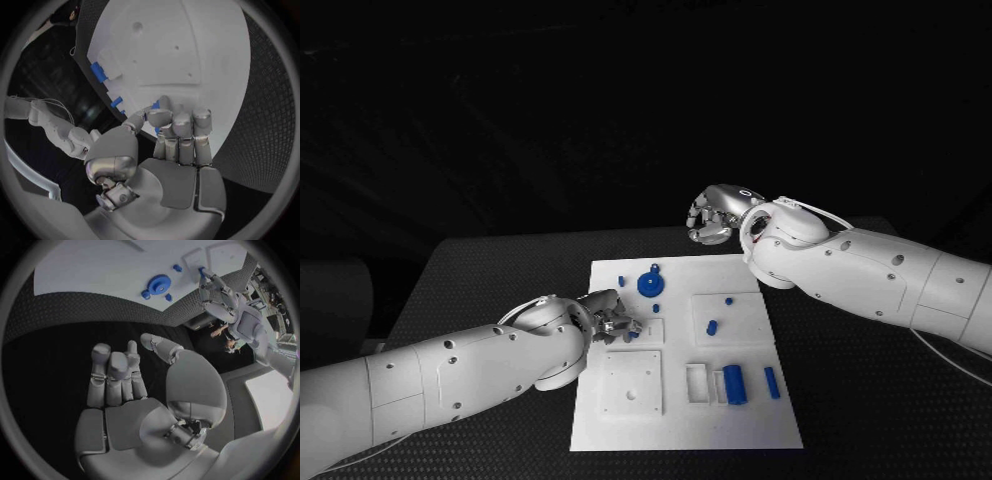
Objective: Assemble the parts on the task board
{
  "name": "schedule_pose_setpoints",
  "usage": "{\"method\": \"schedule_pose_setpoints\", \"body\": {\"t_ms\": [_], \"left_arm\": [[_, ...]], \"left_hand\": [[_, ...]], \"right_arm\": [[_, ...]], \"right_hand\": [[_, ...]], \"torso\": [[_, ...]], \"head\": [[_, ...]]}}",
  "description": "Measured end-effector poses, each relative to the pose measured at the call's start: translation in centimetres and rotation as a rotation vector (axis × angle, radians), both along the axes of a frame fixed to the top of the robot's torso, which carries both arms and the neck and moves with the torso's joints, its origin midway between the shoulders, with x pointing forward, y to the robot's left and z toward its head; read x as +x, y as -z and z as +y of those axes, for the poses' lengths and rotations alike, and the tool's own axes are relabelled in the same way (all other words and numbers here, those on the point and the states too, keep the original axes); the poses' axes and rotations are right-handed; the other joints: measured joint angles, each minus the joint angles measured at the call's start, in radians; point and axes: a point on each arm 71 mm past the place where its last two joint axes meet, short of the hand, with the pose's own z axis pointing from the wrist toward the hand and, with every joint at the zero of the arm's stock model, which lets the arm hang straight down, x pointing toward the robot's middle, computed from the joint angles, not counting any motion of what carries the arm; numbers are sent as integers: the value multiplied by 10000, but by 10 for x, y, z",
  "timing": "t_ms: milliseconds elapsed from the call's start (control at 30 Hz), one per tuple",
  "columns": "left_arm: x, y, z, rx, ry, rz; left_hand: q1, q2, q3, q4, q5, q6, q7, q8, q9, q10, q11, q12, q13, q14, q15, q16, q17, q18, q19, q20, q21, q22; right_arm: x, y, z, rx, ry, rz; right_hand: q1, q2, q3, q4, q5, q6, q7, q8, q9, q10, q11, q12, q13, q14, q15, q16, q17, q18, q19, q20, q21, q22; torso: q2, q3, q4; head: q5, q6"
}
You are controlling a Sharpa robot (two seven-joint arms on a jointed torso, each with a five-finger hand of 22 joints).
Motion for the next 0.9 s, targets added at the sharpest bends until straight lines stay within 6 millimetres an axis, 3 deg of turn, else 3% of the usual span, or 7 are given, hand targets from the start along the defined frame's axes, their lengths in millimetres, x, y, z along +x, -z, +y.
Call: {"method": "schedule_pose_setpoints", "body": {"t_ms": [900], "left_arm": [[6, -6, 0, -250, -301, -538]], "left_hand": [[0, 0, -14, -14, -55, -19, -20, -2, 9, 0, 0, 40, 1, 0, 0, 0, -23, 0, 0, 0, 0, 6]], "right_arm": [[0, 0, 0, -2, 8, 4]], "right_hand": [[0, 0, 0, 0, 0, 9, -9, 0, 6, 0, 0, 0, 2, 0, 0, 0, 0, 0, 0, 0, 0, 0]], "torso": [[-4, 5, 6]], "head": [[20, -9]]}}
